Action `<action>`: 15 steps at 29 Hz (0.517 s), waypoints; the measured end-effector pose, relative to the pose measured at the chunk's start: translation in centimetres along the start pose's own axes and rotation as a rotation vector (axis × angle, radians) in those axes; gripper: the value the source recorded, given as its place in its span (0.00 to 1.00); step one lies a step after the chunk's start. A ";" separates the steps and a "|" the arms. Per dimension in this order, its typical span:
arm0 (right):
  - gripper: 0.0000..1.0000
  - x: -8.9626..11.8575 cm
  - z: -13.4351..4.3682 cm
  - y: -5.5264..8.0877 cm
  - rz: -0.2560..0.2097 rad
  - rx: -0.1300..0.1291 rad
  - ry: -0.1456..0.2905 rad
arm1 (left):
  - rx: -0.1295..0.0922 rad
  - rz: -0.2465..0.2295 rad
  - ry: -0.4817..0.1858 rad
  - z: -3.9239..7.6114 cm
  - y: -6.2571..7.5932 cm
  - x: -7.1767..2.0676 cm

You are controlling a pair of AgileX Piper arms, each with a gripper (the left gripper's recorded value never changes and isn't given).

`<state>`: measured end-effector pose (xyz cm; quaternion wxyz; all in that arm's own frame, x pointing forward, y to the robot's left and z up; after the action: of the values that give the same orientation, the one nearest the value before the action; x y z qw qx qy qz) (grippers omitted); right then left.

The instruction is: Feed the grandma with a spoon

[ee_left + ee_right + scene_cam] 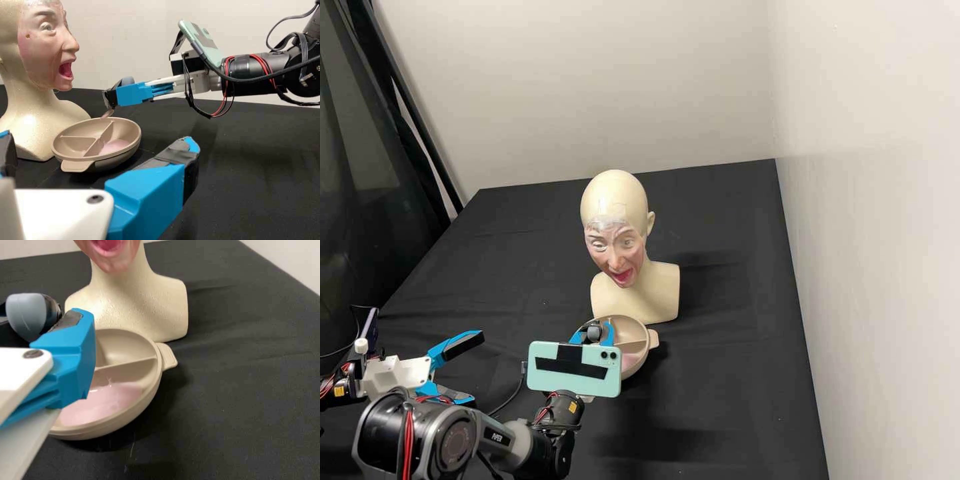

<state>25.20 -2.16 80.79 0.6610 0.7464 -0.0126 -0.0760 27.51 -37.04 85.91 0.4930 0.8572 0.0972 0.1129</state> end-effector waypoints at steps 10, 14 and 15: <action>0.00 0.0 1.8 -1.1 -0.052 -0.032 -0.078 | 0.000 0.001 -0.002 0.0 -0.1 -0.10; 0.00 0.1 2.3 -1.5 -0.067 -0.052 -0.094 | -0.008 -0.007 0.000 0.0 -0.3 -0.24; 0.00 0.2 2.4 -1.6 -0.072 -0.059 -0.099 | -0.010 -0.007 0.000 -0.1 -0.3 -0.24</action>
<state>24.91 -4.34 78.96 0.6779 0.7221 -0.0161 -0.1369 27.25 -36.92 85.70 0.4979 0.8542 0.0997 0.1117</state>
